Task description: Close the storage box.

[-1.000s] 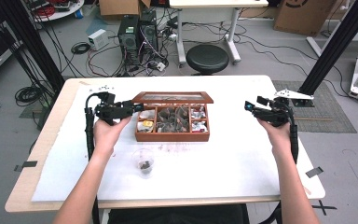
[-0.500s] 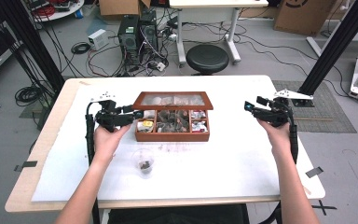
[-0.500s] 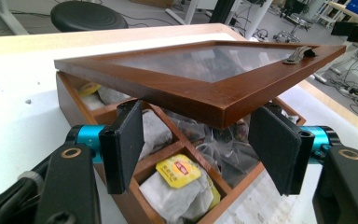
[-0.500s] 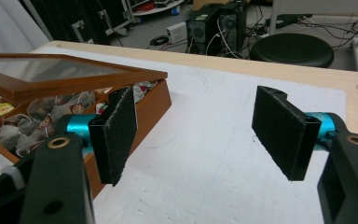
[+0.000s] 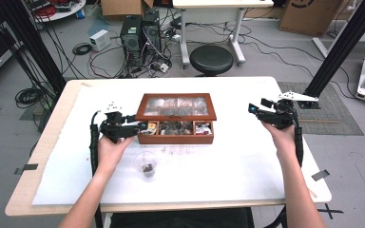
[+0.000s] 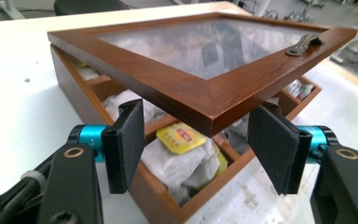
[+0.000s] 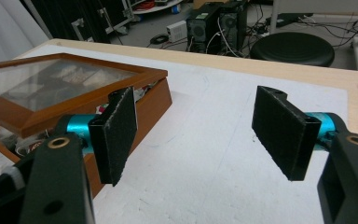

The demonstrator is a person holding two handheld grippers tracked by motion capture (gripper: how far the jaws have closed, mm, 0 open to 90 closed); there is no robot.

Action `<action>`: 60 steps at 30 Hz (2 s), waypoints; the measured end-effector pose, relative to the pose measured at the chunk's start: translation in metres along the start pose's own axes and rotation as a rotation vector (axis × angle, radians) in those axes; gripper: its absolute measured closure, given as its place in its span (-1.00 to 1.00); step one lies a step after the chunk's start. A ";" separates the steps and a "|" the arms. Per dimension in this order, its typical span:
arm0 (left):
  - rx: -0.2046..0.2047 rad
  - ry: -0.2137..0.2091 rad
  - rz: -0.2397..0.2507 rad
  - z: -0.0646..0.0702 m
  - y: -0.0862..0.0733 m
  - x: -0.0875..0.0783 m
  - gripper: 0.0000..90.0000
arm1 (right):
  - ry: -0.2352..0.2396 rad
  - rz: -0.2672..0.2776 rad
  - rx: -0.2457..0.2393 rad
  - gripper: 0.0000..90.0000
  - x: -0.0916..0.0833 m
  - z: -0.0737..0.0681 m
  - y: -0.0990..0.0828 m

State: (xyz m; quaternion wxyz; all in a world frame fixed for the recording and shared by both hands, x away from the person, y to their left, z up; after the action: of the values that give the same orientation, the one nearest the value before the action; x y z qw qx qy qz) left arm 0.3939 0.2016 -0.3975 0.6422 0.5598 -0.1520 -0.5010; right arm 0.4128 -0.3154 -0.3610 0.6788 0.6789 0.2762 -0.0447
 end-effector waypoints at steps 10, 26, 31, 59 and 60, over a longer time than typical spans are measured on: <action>0.014 0.017 -0.047 0.000 -0.015 0.004 -0.18 | 0.001 -0.002 0.002 -0.30 0.001 0.000 -0.001; 0.017 0.041 -0.118 -0.001 -0.027 0.009 -0.17 | 0.003 -0.004 0.006 -0.30 0.001 0.001 -0.002; 0.016 0.041 -0.140 -0.003 -0.029 0.010 -0.17 | 0.004 -0.003 0.005 -0.30 0.001 0.000 -0.001; 0.018 0.026 -0.197 -0.004 -0.035 0.011 -0.17 | 0.004 -0.005 0.012 -0.30 0.001 0.001 -0.002; 0.024 0.025 -0.196 -0.003 -0.034 0.010 -0.17 | 0.004 -0.005 0.009 -0.30 0.000 0.001 -0.002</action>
State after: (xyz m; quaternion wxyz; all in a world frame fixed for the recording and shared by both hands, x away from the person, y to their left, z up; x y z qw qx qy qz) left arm 0.3843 0.1998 -0.4319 0.5852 0.5857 -0.0945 -0.5527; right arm 0.4125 -0.3168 -0.3635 0.6750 0.6814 0.2790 -0.0464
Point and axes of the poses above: each handheld gripper's, and its own axes: x roughly forward along the jaws, y roughly out of its top, z roughly to its right, the point moved 1 cm from there along x, roughly forward along the jaws, and after that the axes turned 13 degrees about -y, right-handed, at the moved point
